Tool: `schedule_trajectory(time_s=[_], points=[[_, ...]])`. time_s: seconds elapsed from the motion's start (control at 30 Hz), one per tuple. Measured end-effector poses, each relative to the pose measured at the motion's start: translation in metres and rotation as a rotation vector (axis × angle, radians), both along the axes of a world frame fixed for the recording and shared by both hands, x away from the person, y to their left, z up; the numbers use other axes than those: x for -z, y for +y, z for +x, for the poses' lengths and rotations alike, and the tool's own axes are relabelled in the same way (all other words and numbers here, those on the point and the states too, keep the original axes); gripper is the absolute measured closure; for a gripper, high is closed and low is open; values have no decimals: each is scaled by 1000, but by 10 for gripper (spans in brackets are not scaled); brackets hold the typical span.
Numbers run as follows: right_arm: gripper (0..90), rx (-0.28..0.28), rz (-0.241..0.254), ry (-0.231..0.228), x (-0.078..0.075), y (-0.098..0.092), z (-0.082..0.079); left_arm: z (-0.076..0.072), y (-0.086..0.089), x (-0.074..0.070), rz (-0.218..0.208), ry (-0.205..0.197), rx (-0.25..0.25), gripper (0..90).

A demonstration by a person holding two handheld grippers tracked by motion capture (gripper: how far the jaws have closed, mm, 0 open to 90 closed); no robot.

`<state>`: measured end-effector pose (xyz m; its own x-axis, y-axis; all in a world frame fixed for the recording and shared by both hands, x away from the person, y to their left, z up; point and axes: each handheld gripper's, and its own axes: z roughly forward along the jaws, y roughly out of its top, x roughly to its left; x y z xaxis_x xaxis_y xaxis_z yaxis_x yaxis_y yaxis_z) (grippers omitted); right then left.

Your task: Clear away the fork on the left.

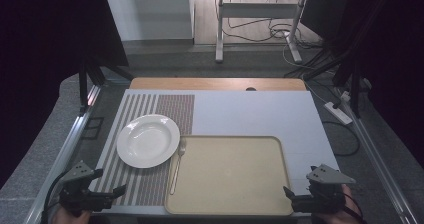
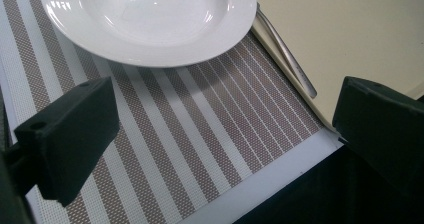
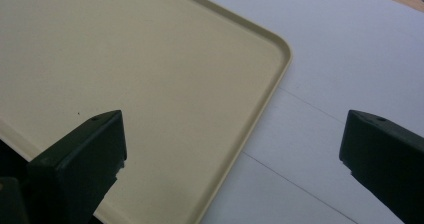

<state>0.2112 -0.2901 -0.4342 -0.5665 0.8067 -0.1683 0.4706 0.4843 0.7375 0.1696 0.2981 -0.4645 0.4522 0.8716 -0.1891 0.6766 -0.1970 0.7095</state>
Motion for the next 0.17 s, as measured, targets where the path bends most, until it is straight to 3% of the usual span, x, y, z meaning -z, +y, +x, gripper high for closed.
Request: schedule_trajectory(time_s=[0.17], points=[[0, 0, -3, 1, 0, 0, 0, 1, 1, 0, -17, 2, -2, 0]])
